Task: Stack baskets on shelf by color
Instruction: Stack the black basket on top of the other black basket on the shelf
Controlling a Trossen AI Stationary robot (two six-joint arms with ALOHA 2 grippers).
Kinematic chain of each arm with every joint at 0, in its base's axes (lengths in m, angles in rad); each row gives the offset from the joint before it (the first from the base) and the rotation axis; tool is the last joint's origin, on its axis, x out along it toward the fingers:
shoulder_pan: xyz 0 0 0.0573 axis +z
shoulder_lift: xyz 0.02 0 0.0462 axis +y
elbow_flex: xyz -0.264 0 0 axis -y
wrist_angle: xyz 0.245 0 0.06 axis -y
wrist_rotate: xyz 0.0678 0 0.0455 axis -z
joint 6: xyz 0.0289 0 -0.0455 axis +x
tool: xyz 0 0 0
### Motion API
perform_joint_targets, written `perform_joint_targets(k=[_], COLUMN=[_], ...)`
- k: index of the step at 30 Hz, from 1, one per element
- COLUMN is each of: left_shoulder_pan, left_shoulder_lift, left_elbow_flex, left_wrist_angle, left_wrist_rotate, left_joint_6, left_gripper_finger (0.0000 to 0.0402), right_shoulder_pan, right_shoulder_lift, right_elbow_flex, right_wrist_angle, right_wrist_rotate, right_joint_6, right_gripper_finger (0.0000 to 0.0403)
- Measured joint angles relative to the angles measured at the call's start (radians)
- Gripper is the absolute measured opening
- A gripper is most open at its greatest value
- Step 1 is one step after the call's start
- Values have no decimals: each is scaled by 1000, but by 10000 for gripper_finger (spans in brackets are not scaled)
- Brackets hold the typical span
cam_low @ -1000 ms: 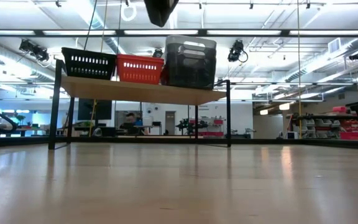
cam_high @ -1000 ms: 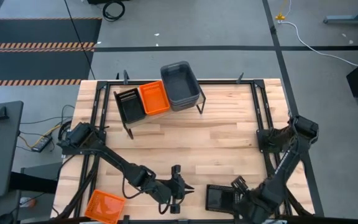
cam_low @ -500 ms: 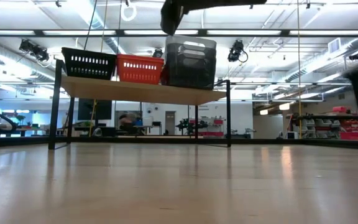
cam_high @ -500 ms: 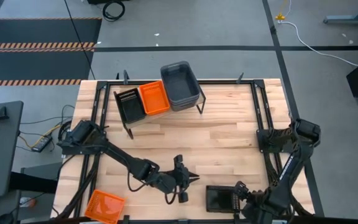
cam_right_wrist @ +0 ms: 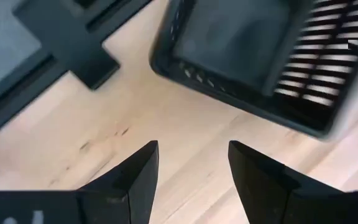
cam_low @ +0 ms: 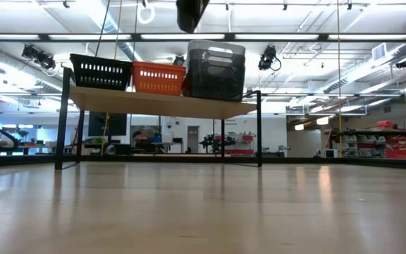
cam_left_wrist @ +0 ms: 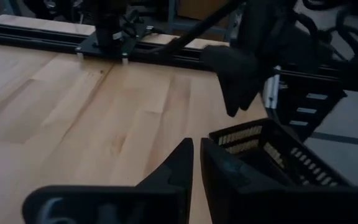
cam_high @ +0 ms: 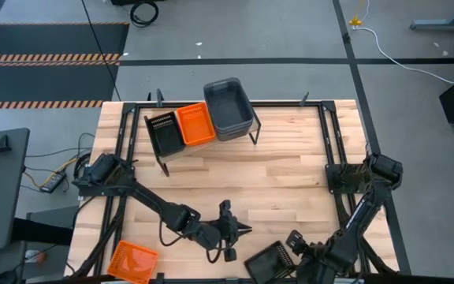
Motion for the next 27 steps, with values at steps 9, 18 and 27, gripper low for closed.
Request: perform_joint_targets(k=[9,18,27], left_shoulder_pan=[-5,-6,-11], left_shoulder_lift=[0,0,0], left_elbow_flex=[0,0,0], left_wrist_angle=[0,-1,-5], left_wrist_rotate=[0,1,1], left_joint_6=[1,1,0], left_gripper_finger=[34,33,31], right_shoulder_pan=[19,-14,-2], right_shoulder_lift=[-1,0,1], right_elbow_flex=[111,109,107], right_wrist_angle=[-18,21,146], right_wrist_rotate=[47,-9,-12], right_joint_6=[38,59,47], right_gripper_finger=[196,197,197])
